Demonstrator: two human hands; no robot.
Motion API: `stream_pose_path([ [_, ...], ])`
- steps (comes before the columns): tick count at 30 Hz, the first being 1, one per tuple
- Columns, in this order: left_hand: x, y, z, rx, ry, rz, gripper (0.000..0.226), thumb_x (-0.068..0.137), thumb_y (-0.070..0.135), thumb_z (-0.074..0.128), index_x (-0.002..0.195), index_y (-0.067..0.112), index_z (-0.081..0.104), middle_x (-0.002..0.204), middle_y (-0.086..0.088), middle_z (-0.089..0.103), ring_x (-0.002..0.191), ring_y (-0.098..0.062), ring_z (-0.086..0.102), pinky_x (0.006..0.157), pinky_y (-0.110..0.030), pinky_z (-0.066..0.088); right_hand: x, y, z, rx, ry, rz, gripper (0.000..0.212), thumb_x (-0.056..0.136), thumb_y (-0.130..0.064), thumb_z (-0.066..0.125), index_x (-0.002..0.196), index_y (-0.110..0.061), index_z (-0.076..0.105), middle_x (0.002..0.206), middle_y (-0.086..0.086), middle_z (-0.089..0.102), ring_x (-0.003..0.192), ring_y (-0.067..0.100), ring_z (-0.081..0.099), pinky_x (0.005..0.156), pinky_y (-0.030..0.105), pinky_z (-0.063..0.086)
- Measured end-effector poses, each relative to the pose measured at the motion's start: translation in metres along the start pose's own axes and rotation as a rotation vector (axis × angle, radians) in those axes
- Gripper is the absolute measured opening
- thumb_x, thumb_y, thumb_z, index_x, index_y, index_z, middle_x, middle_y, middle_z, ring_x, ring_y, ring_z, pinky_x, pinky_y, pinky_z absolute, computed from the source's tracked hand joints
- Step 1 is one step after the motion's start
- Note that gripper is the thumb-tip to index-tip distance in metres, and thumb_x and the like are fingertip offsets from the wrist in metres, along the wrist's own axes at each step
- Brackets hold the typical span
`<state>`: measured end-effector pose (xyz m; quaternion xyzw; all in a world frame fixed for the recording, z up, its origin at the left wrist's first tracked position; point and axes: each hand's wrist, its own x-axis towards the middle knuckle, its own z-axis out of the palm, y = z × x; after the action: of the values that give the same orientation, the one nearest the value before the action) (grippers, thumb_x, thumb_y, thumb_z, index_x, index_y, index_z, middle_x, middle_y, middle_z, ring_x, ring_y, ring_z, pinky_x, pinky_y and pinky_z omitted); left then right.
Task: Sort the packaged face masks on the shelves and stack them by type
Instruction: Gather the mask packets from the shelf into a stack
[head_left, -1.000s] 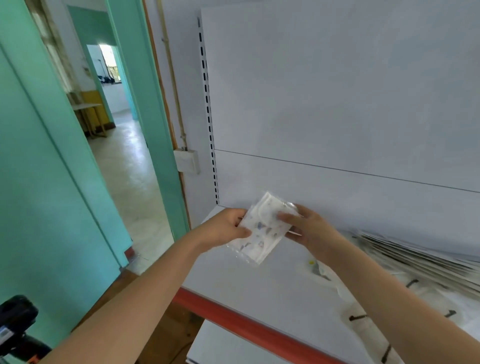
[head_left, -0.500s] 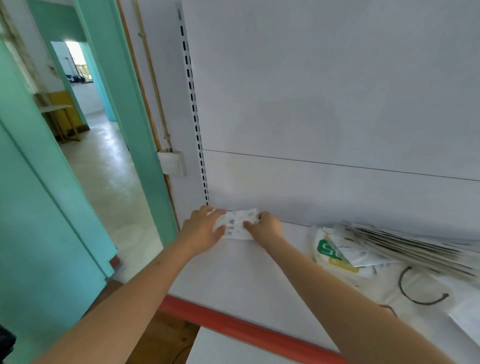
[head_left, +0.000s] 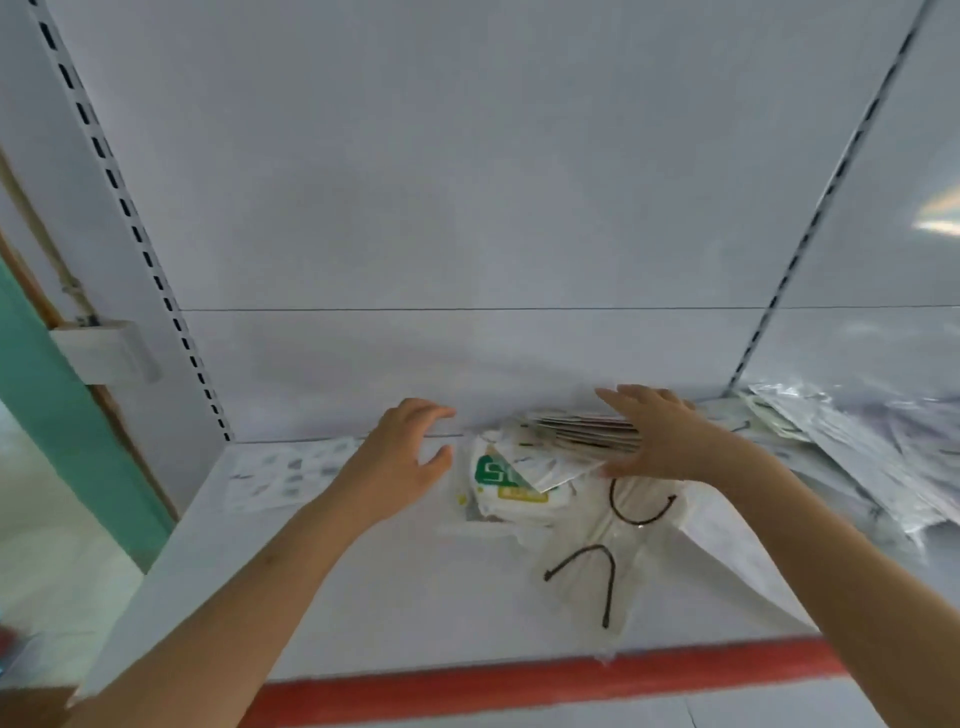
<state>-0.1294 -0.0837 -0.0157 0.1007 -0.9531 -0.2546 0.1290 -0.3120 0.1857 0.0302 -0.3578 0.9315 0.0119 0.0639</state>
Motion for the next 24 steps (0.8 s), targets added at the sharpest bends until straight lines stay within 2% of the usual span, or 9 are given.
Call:
stream_pose_path([
  [4,0.030,0.041,0.028,-0.072,-0.062,0.106,0.057,0.099,0.037,0.061,0.150,0.022,0.040,0.150,0.004,0.040,0.136,-0.012,0.040,0.111,-0.022,0.032,-0.005,0.025,0.025,0.245,0.089,0.024,0.056,0.091,-0.046,0.065,0.142,-0.028,0.051,0.139,-0.003,0.057,0.126,0.020,0.053,0.097,0.020,0.034],
  [7,0.046,0.064,0.040,-0.109,-0.099,0.122,0.072,0.097,0.038,0.064,0.157,0.022,0.028,0.157,0.002,0.032,0.143,-0.015,0.035,0.108,-0.017,0.029,-0.006,0.030,0.029,0.338,0.263,0.073,0.026,0.098,-0.043,0.054,0.112,-0.027,0.069,0.105,-0.005,0.069,0.103,0.023,0.064,0.087,0.035,0.050],
  [9,0.054,0.078,0.044,-0.155,-0.099,0.112,0.085,0.096,0.040,0.066,0.161,0.023,0.014,0.163,0.002,0.026,0.147,-0.012,0.030,0.108,-0.015,0.024,-0.010,0.031,0.024,0.294,0.351,0.099,0.024,0.099,-0.042,0.053,0.088,-0.024,0.065,0.081,-0.004,0.063,0.085,0.027,0.065,0.071,0.037,0.052],
  [11,0.061,0.090,0.042,-0.279,-0.054,0.061,0.098,0.092,0.039,0.071,0.162,0.025,0.004,0.165,0.001,0.024,0.148,-0.009,0.029,0.107,-0.015,0.024,-0.015,0.030,0.015,0.235,0.422,0.122,0.026,0.099,-0.041,0.053,0.089,-0.020,0.066,0.077,-0.001,0.064,0.081,0.028,0.065,0.066,0.036,0.051],
  [14,0.072,0.102,0.036,-0.468,0.036,0.022,0.109,0.087,0.038,0.078,0.162,0.026,0.000,0.165,0.002,0.025,0.141,0.000,0.028,0.112,-0.019,0.029,-0.023,0.031,-0.006,0.293,0.529,0.112,0.024,0.098,-0.040,0.057,0.109,-0.024,0.071,0.091,0.003,0.074,0.090,0.029,0.067,0.074,0.039,0.054],
  [16,0.078,0.107,0.032,-0.538,0.033,0.048,0.102,0.085,0.039,0.080,0.161,0.029,0.012,0.161,0.006,0.034,0.140,-0.001,0.033,0.112,-0.021,0.037,-0.028,0.032,-0.022,0.340,0.553,0.050,0.024,0.097,-0.036,0.060,0.114,-0.025,0.071,0.099,-0.001,0.075,0.095,0.026,0.067,0.079,0.039,0.054],
  [19,0.079,0.116,0.025,-0.680,-0.013,0.084,0.069,0.085,0.027,0.081,0.145,0.028,0.046,0.133,0.011,0.063,0.120,-0.003,0.060,0.086,-0.011,0.050,-0.037,0.030,-0.045,0.356,0.528,-0.094,0.024,0.096,-0.026,0.062,0.119,-0.024,0.070,0.108,-0.008,0.073,0.098,0.017,0.066,0.085,0.036,0.052],
  [22,0.077,0.117,0.021,-0.860,-0.078,0.036,0.033,0.085,0.018,0.080,0.117,0.017,0.071,0.108,0.000,0.078,0.103,-0.018,0.073,0.083,-0.026,0.060,-0.041,0.028,-0.059,0.382,0.520,-0.167,0.026,0.095,-0.029,0.065,0.121,-0.030,0.068,0.100,-0.013,0.071,0.082,0.009,0.066,0.081,0.033,0.054],
  [24,0.072,0.114,0.020,-0.948,-0.063,-0.041,0.027,0.083,0.020,0.082,0.108,0.014,0.074,0.101,-0.003,0.079,0.097,-0.022,0.075,0.080,-0.030,0.062,-0.041,0.031,-0.062,0.379,0.582,-0.146,0.035,0.090,-0.043,0.067,0.124,-0.034,0.065,0.108,-0.013,0.070,0.095,0.011,0.065,0.090,0.035,0.052],
])
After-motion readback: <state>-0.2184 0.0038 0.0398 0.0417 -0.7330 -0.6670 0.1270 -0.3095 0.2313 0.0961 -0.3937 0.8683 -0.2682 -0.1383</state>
